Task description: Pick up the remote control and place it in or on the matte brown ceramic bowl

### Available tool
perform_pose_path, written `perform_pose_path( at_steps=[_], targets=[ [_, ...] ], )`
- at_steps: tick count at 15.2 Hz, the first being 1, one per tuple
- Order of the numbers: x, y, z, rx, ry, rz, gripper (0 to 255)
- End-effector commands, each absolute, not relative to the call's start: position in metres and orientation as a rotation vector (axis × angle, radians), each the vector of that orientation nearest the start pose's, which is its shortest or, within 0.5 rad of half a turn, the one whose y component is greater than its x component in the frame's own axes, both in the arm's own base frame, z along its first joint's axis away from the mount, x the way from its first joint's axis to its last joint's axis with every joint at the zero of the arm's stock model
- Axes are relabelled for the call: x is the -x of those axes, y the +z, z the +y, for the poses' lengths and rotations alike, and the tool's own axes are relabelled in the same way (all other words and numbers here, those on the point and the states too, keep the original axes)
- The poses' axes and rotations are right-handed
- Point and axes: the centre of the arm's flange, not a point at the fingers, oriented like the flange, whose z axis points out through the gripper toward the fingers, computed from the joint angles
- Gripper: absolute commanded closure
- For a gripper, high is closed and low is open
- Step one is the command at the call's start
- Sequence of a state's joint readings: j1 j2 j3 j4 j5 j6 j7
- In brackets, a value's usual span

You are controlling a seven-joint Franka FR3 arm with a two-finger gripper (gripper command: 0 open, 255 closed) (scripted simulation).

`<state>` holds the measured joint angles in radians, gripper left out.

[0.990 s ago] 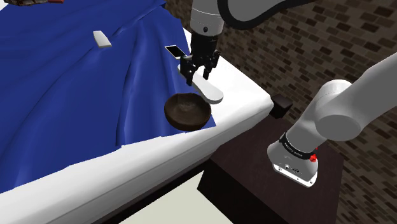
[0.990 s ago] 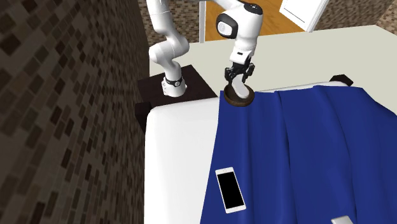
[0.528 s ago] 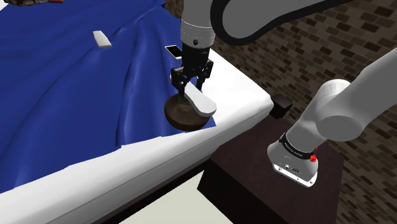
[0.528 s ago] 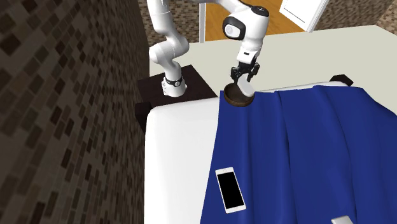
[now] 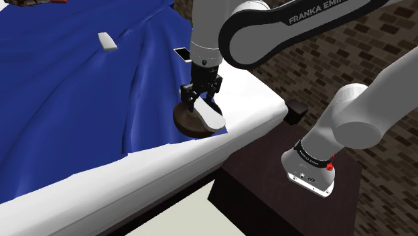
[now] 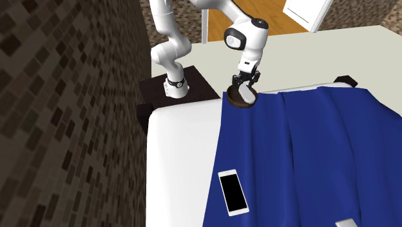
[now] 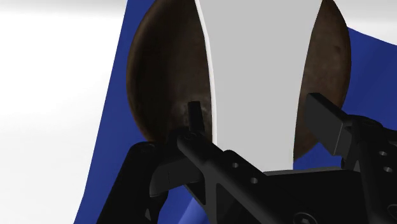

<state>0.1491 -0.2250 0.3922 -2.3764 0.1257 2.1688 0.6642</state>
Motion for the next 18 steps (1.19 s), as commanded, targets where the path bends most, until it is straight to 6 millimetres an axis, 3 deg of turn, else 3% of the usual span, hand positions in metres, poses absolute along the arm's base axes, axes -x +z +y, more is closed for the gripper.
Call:
perform_pose_path(
  at_steps=[1, 3, 10, 11, 16, 18],
  targets=[
    [-0.399, 0.395, 0.247, 3.107, 0.010, 0.316, 255],
    [-0.399, 0.385, 0.247, 3.107, 0.010, 0.316, 255],
    [-0.399, 0.385, 0.247, 3.107, 0.010, 0.316, 255],
    [-0.398, 0.385, 0.247, 3.108, 0.010, 0.316, 0],
    [-0.399, 0.385, 0.247, 3.107, 0.010, 0.316, 0],
    [-0.399, 0.412, 0.247, 3.107, 0.010, 0.316, 0]
  ],
)
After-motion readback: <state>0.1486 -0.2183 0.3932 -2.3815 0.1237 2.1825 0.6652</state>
